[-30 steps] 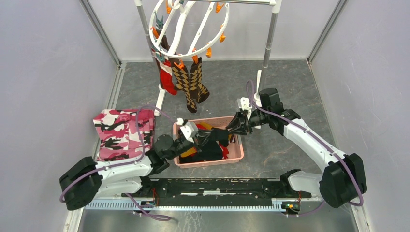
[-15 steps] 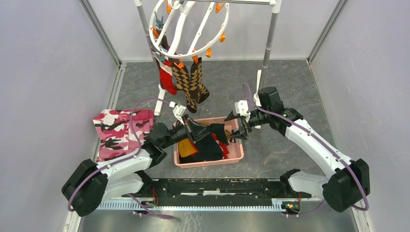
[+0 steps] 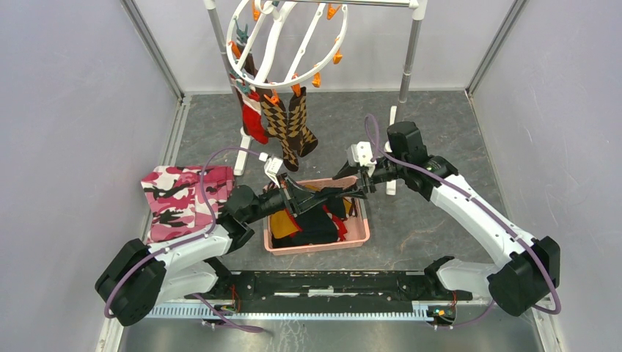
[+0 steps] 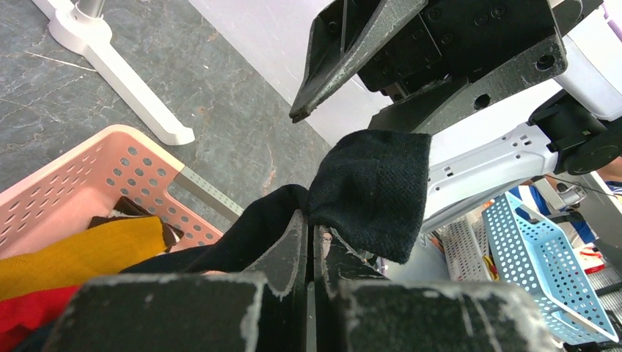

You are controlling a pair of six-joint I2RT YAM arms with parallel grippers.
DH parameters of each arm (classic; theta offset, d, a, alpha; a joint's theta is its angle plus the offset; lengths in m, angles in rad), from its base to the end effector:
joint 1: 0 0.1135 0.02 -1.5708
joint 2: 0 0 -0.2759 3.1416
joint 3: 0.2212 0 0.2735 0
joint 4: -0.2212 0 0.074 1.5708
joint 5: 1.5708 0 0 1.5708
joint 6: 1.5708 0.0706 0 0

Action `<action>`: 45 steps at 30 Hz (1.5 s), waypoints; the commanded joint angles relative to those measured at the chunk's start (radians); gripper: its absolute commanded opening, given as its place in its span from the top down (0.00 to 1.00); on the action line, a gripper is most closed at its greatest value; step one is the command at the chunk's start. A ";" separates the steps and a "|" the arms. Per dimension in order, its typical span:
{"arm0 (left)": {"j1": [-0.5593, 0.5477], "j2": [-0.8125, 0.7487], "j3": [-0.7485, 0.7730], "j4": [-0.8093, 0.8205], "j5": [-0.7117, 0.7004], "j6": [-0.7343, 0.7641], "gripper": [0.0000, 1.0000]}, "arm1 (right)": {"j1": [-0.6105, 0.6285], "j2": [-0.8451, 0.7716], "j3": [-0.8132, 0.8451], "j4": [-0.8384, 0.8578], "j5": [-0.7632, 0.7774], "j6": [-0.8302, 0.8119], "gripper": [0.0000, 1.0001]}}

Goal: Clip the socks to the hanger
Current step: Pick up the sock from the bin.

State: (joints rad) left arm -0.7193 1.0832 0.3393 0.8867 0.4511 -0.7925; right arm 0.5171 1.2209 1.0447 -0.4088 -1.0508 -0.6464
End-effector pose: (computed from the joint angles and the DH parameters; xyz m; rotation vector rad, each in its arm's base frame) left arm 0.1782 -0.1970 0.2403 0.3623 1.6028 -1.5227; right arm 0.2214 0.1964 0.3248 -1.5347 1.2594 1.0308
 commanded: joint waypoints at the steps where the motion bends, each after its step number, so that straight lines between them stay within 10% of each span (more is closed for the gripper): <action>1: 0.004 -0.003 0.027 0.051 0.005 -0.033 0.98 | 0.004 -0.006 0.001 0.037 -0.027 0.040 0.50; 7: 0.004 -0.005 0.020 0.052 -0.003 -0.033 0.98 | 0.004 -0.023 -0.009 0.045 -0.039 0.049 0.64; 13: 0.004 -0.008 0.016 0.053 -0.016 -0.031 0.98 | 0.003 -0.023 -0.018 0.044 -0.076 0.054 1.00; 23: 0.018 -0.039 0.004 0.005 -0.049 0.003 0.94 | -0.008 -0.017 -0.025 0.037 -0.094 0.052 1.00; 45: 0.023 -0.199 -0.077 -0.035 -0.046 0.229 0.35 | -0.096 -0.045 -0.041 0.013 -0.132 0.025 1.00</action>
State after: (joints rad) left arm -0.7017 0.9535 0.2821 0.8471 0.4232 -0.6903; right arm 0.4438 1.2152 1.0157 -0.3908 -1.1511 -0.5995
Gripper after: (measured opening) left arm 0.592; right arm 0.012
